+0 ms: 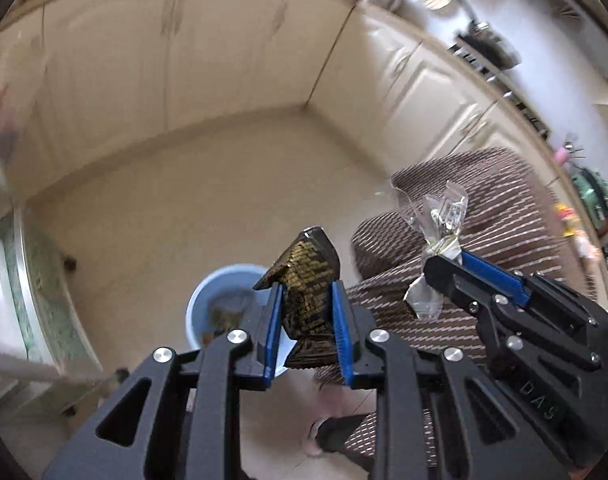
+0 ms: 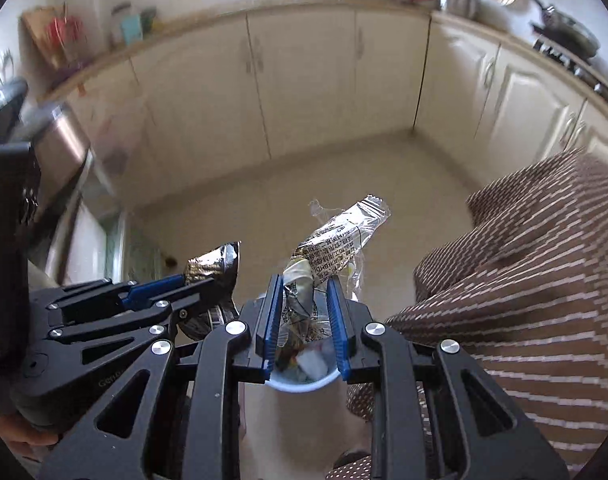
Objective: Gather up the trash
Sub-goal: 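Carry the black wrapper and clear wrapper in both grippers over the blue bin, then open both grippers to drop the wrappers into the bin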
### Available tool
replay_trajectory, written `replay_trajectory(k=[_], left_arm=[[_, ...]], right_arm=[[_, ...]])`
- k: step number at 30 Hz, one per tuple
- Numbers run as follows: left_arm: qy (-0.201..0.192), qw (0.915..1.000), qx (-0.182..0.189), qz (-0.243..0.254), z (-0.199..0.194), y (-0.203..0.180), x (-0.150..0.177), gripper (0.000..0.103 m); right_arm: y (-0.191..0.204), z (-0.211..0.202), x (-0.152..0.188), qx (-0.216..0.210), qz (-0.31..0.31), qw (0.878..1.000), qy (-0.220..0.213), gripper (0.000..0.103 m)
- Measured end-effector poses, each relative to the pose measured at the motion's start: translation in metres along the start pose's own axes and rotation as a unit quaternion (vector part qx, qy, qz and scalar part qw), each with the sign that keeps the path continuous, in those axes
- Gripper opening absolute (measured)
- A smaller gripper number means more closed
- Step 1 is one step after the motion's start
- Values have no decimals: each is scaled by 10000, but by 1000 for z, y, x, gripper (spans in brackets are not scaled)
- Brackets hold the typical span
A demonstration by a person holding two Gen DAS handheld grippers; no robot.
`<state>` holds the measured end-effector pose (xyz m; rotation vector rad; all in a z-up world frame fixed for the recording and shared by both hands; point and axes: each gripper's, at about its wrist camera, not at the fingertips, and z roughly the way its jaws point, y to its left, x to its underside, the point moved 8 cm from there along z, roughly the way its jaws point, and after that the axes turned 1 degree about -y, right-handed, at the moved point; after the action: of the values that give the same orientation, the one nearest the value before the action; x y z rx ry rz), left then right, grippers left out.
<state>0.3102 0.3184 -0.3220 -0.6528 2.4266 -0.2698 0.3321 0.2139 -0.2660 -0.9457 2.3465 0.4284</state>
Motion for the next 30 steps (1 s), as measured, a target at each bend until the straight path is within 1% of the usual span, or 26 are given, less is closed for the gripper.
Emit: replay_trajectory(k=[5,8,9,12,14,16,17,22,30], left_arm=[[459,9987,-149,-158,48,27,12,23],[605,9977,-177,-233,70,35,11,24],[632,9974,-176,-286,76,37,9,28],[755,9962,-87,-415,91,36,5,29],[737,9963,-157,-418,95,35,4,33],[728,9963,-222,-399,95,34,5,49],[720,9963,-240,-396,96,32,5,51],[786,9954,-366,-410,96,34,15,51],[653,9954,-469,-530,81,46,15,51]], right_arm=[[0,50,18,-9,34,9991,427,21],[-3,69,22,24,80,9985,541,21],[-5,74,23,35,96,9983,569,21],[-11,83,23,46,161,9978,641,21],[-16,87,25,56,199,9974,684,21],[-17,93,28,50,235,9972,714,21],[-16,93,30,43,246,9971,724,21],[-11,97,32,-27,258,9966,783,21],[-4,98,26,-93,217,9969,754,21]])
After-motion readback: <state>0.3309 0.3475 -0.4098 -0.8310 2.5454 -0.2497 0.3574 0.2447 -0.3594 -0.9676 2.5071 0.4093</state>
